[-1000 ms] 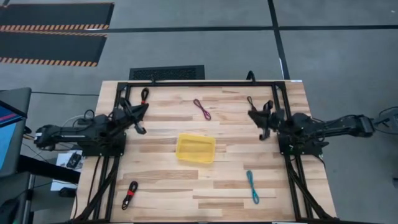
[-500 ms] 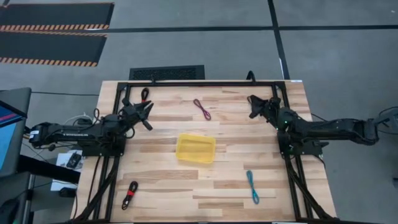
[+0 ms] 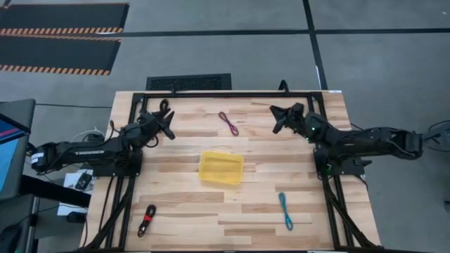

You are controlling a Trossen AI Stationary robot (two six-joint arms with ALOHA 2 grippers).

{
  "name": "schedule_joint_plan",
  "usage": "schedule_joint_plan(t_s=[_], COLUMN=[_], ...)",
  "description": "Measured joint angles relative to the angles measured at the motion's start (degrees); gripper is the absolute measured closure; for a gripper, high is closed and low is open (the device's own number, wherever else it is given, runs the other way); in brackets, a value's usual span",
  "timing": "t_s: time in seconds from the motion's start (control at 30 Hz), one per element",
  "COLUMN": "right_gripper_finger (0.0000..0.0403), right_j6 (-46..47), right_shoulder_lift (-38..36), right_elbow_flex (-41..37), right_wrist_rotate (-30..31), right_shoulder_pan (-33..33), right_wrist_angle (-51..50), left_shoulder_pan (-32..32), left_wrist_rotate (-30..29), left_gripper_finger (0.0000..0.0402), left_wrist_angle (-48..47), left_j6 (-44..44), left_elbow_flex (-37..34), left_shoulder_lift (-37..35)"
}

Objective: Pick and place USB-C Cables
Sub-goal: Put the top left black charger cable into the yellow bin

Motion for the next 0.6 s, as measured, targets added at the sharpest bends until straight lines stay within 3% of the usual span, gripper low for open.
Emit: schedule_joint_plan(t_s=[0.3,0.47,0.6], right_gripper_finger=[0.0336,0.0335,0.0326], right_j6=[-6.17,-5.32,-5.64], right_shoulder_lift=[12.49,12.98,10.99], right_elbow_flex=[7.81,8.71,8.76], right_wrist_rotate=[1.14,1.09,1.26], right_shoulder_pan=[1.56,3.79,6.66], right_wrist_angle=[-2.25,-6.03,-6.28], left_shoulder_pan=[-0.35,-0.14,1.74], left_wrist_rotate=[0.12,-2.80,-4.23], left_gripper_finger=[0.0307,0.0307,0.0307], left_wrist_angle=[0.70,-0.53,-8.18], left_j6=[-6.42,-4.10,-3.69], left_elbow_flex=[0.00,0.24,5.04], left_shoulder_lift=[3.65,4.40,6.82])
